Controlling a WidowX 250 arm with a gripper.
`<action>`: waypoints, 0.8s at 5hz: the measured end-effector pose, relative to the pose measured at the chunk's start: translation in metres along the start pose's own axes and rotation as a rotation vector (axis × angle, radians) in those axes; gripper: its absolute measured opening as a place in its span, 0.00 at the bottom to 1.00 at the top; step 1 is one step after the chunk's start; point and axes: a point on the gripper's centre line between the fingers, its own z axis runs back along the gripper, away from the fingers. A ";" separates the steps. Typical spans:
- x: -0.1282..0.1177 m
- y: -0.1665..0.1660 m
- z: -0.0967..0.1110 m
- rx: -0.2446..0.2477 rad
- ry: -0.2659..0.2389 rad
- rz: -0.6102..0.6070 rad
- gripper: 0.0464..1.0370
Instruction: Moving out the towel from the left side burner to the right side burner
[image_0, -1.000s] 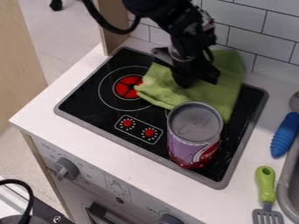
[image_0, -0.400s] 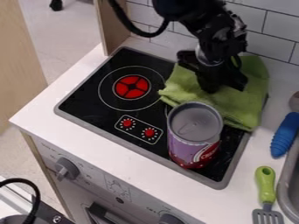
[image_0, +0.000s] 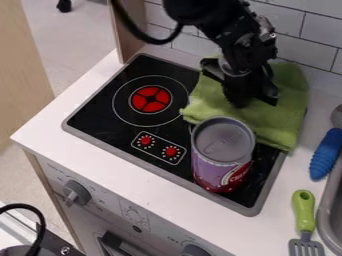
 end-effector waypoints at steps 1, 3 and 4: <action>0.010 0.014 0.018 0.038 -0.061 0.069 0.01; 0.022 0.026 0.064 0.007 -0.148 0.150 0.01; 0.013 0.048 0.068 0.042 -0.110 0.154 0.01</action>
